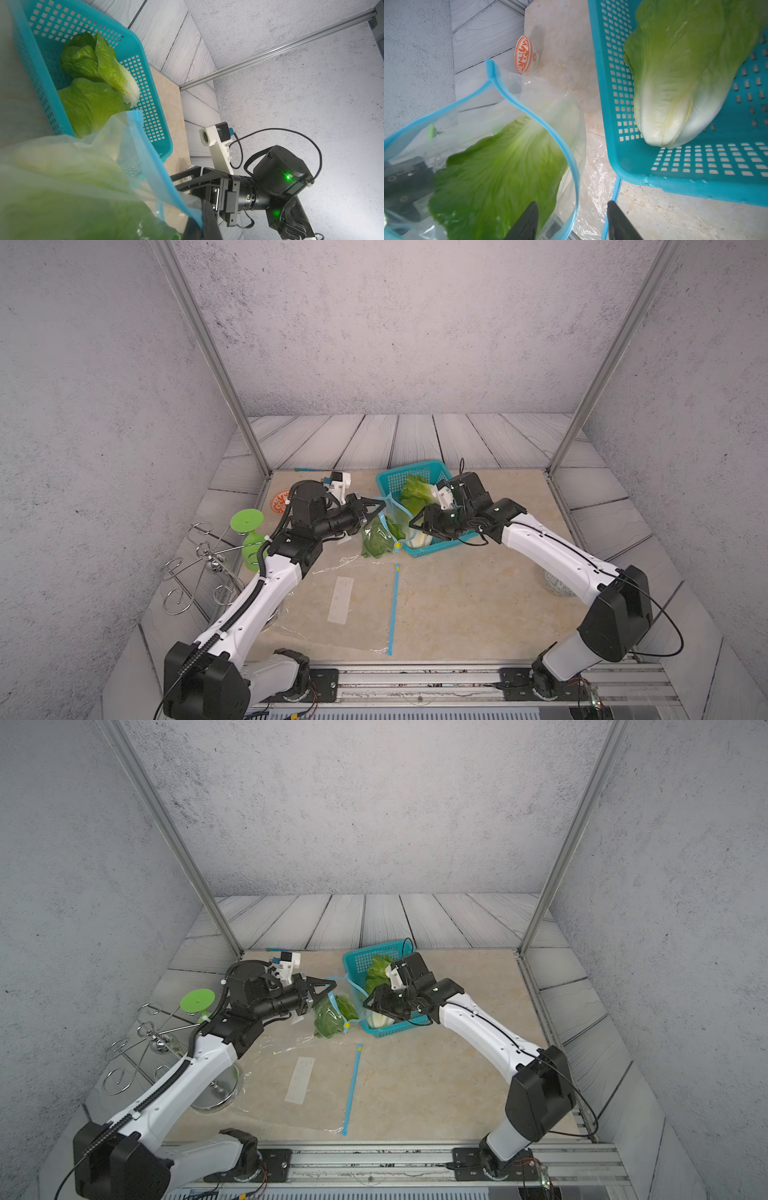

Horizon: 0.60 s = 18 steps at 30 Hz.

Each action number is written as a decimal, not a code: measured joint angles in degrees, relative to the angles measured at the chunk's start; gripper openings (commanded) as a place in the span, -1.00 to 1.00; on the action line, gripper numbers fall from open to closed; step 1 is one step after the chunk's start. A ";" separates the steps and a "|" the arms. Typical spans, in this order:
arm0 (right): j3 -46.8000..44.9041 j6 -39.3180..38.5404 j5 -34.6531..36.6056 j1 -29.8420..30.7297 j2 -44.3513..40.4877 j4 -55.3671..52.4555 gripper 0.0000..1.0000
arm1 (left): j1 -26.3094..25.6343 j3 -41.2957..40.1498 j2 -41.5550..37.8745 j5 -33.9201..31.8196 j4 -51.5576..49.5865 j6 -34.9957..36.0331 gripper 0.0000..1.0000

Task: Put the chinese cabbages into a zipper bag and zip it
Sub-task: Adjust the zipper food storage bag at the center of the board.

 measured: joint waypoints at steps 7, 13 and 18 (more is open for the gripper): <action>4.66 -1.03 -0.28 0.48 7.74 0.11 -0.79 | 0.02 0.00 0.00 -0.02 -0.02 0.20 -1.00; 20.48 -9.29 -1.05 3.50 10.12 -11.58 -0.98 | 0.33 2.75 -0.20 -1.51 -12.15 9.27 -1.00; 35.65 -16.48 -4.28 6.36 13.57 -18.97 -0.98 | 0.57 8.81 -2.84 -1.55 -20.33 12.02 -1.00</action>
